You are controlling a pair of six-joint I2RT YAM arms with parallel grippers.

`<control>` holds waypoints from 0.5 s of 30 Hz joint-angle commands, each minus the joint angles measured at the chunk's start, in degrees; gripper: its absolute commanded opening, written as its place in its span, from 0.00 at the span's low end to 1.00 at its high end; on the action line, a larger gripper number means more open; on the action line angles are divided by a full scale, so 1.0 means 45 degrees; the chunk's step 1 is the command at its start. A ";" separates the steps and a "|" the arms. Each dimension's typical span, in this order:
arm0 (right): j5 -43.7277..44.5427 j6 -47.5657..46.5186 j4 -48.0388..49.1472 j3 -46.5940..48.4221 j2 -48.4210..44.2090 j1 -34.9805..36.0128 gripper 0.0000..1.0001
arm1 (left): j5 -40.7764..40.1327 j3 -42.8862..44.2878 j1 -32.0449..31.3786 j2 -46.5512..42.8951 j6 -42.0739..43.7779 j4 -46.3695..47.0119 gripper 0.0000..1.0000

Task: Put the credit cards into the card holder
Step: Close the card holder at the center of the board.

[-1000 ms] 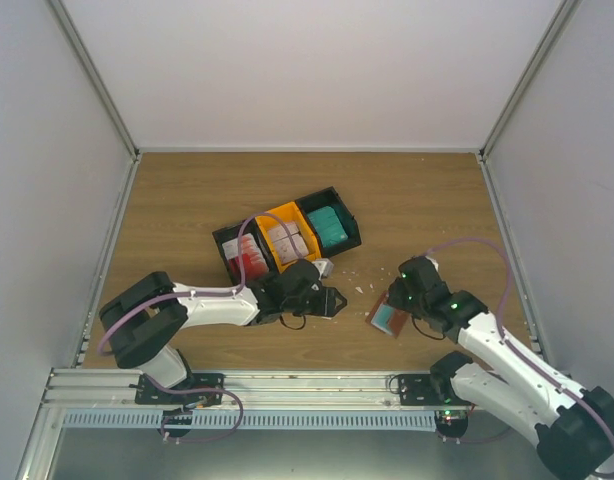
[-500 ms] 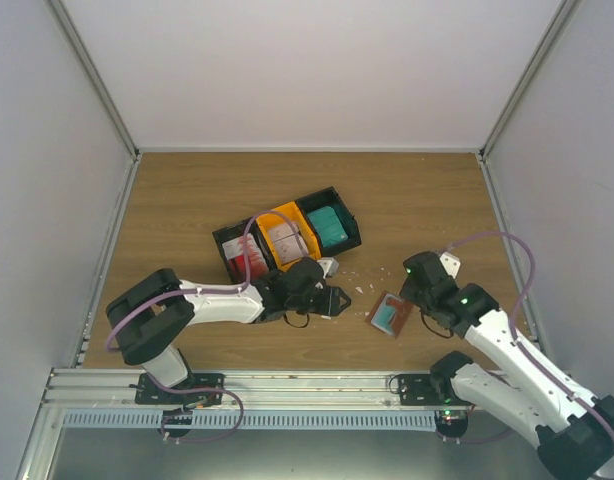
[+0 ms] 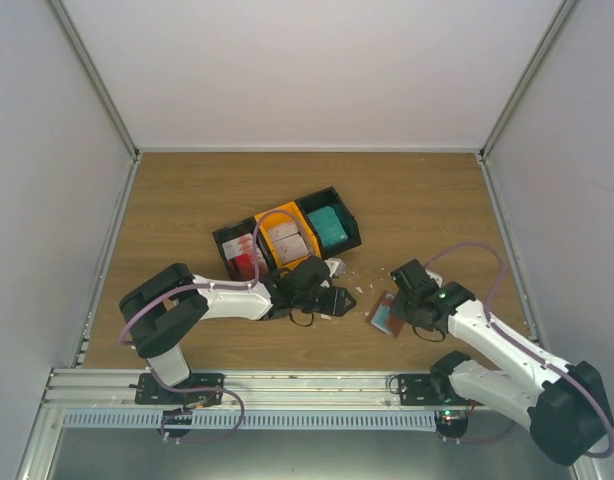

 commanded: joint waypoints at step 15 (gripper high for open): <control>-0.3814 -0.2469 0.4779 -0.1537 0.3024 -0.0192 0.16 | 0.1903 0.1114 -0.0117 0.1482 0.0942 0.0984 0.53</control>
